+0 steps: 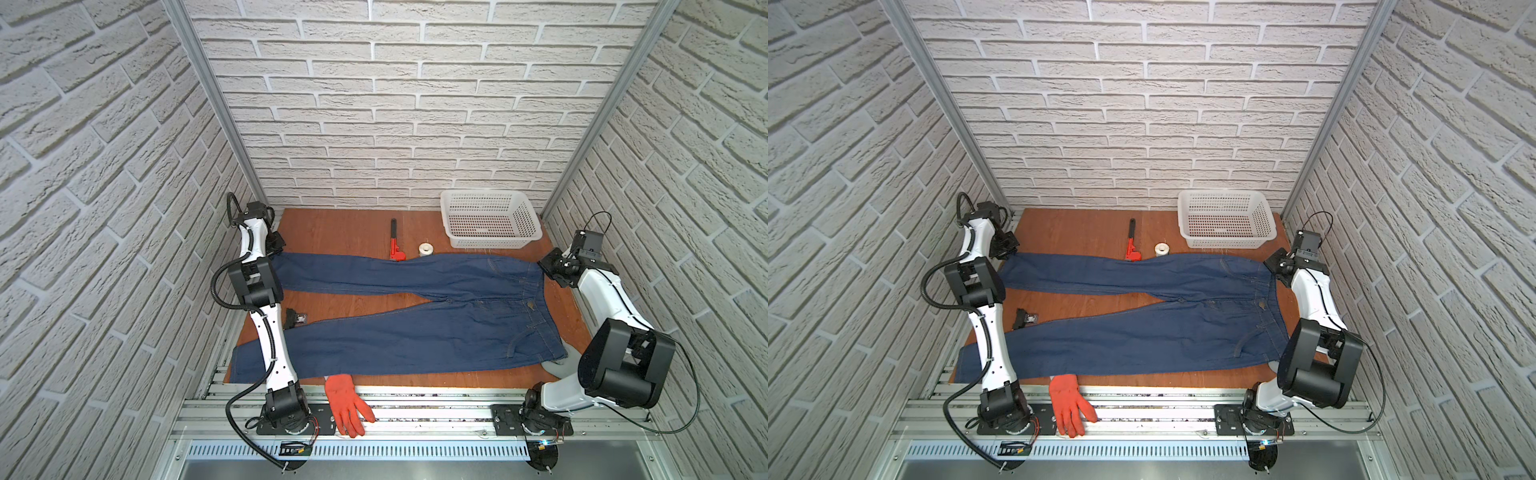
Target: Fold and stack the trousers
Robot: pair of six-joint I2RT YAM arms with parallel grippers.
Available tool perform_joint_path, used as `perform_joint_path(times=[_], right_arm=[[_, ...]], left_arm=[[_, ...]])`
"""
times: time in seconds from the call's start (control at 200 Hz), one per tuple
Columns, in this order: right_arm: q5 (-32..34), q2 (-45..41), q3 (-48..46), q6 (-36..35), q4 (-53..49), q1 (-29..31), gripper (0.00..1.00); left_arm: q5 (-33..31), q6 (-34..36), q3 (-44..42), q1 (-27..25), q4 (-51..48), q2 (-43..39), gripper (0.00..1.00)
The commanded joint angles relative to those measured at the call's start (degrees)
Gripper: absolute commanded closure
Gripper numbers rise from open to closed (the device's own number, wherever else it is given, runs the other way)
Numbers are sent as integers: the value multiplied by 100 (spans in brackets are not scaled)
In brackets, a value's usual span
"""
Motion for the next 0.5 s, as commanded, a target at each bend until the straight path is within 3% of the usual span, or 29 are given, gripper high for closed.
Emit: perform_joint_path(times=[0.0,0.22,0.38,0.495], right_arm=[[-40,-188,-98,20,231,-44,95],[-166,-151,-94,48,271,-40,94],[-257,-201,-41,16,207,-36,95],[-320,-262,11,-11,115,-36,95]], left_arm=[[75,-37,68,76,-247,275,81],[288,-150,51,73,27,70,100],[447,-298,-446,102,709,-551,100],[688,-527,-1370,210,1574,-1268,100]])
